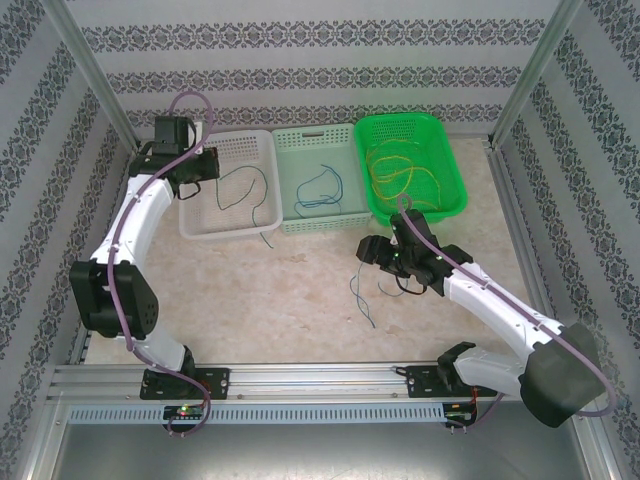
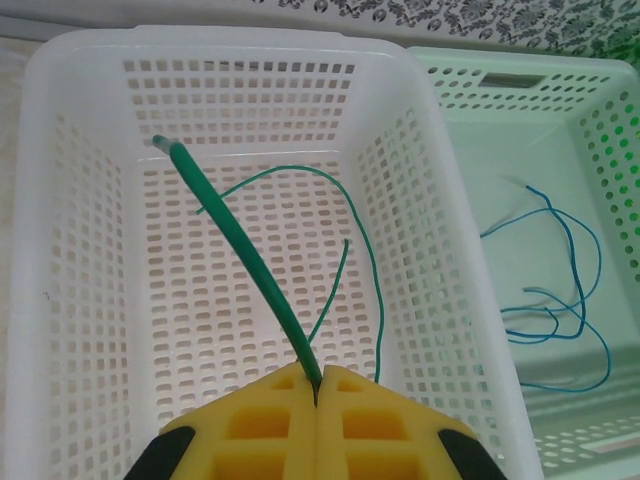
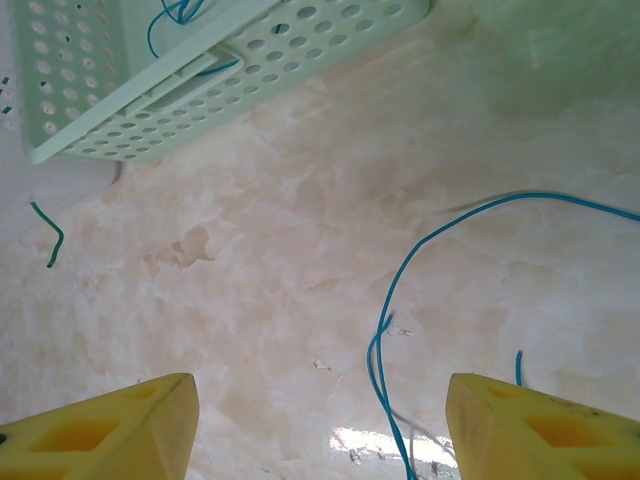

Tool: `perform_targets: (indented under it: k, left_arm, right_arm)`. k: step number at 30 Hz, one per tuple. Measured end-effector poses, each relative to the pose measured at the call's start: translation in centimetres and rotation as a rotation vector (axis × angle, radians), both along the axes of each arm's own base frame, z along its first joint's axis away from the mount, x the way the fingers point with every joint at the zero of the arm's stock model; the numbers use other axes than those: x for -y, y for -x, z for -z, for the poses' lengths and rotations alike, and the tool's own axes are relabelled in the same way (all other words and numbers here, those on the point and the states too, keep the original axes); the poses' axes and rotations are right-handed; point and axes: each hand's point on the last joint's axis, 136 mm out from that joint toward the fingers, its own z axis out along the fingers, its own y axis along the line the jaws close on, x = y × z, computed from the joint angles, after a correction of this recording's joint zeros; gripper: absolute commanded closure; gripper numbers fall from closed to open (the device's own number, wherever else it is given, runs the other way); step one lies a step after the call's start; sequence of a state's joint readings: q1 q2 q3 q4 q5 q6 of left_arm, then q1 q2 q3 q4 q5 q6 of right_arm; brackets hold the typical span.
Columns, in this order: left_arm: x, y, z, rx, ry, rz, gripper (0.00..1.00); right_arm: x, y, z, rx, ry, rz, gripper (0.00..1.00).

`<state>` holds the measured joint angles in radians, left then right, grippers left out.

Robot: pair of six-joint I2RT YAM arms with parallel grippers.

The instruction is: Untangle the cables

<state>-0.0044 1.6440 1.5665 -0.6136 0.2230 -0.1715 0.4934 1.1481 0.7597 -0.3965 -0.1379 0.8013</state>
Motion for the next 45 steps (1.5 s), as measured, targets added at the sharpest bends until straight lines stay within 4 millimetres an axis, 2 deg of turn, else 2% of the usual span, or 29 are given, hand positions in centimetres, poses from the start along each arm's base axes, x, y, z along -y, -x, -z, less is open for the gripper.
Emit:
perform_targets:
  k: [3,5,8,10,15,20,23,24,29,33,36,40,42,45]
  left_arm:
    - [0.2,-1.8,-0.2,-0.026,-0.002,0.028,0.98]
    - [0.2,-2.7,1.1,-0.062,0.011,0.044,0.97]
    - [0.2,-2.6,4.1,-0.151,0.030,0.050,0.88]
    - [0.1,-2.3,5.4,-0.195,0.033,0.047,0.83]
    - [-0.3,-1.9,6.2,-0.229,0.022,0.033,0.72]
    - [-0.7,-1.6,6.4,-0.241,0.003,0.018,0.40]
    - [-1.0,-1.5,6.5,-0.245,-0.014,0.008,0.17]
    - [-0.9,-1.5,6.5,-0.245,-0.019,0.006,0.02]
    - [-1.6,0.0,6.1,-0.242,-0.060,-0.022,0.00]
    - [-1.8,1.4,3.7,-0.173,-0.076,-0.034,0.00]
    - [-0.6,2.4,1.4,-0.087,-0.074,-0.009,0.00]
    - [2.2,4.0,0.2,-0.014,-0.057,0.054,0.00]
    - [3.2,4.9,0.6,-0.004,-0.029,0.075,0.01]
    - [3.7,6.0,1.6,-0.003,0.014,0.078,0.00]
  right_arm:
    - [0.0,0.0,0.2,-0.006,0.007,-0.004,0.33]
    - [0.0,0.0,0.3,-0.008,0.011,-0.007,0.32]
    - [0.0,0.1,0.2,-0.009,0.017,-0.013,0.32]
    - [0.1,0.2,0.4,-0.014,0.023,-0.015,0.32]
    - [0.4,0.5,1.1,-0.044,0.055,-0.020,0.33]
    - [-0.6,0.7,3.1,-0.109,0.130,-0.073,0.36]
    - [-1.4,0.6,4.1,-0.139,0.178,-0.110,0.37]
    - [-1.6,0.5,4.3,-0.147,0.188,-0.120,0.37]
    - [-2.1,0.2,5.6,-0.175,0.237,-0.150,0.39]
    - [-1.9,0.2,6.8,-0.206,0.277,-0.160,0.41]
    - [-1.9,0.0,7.7,-0.228,0.302,-0.168,0.44]
    - [-2.7,-0.5,8.9,-0.250,0.329,-0.197,0.47]
    - [-3.0,-0.6,9.7,-0.266,0.344,-0.207,0.57]
    - [-2.8,-0.7,10.7,-0.286,0.368,-0.218,0.74]
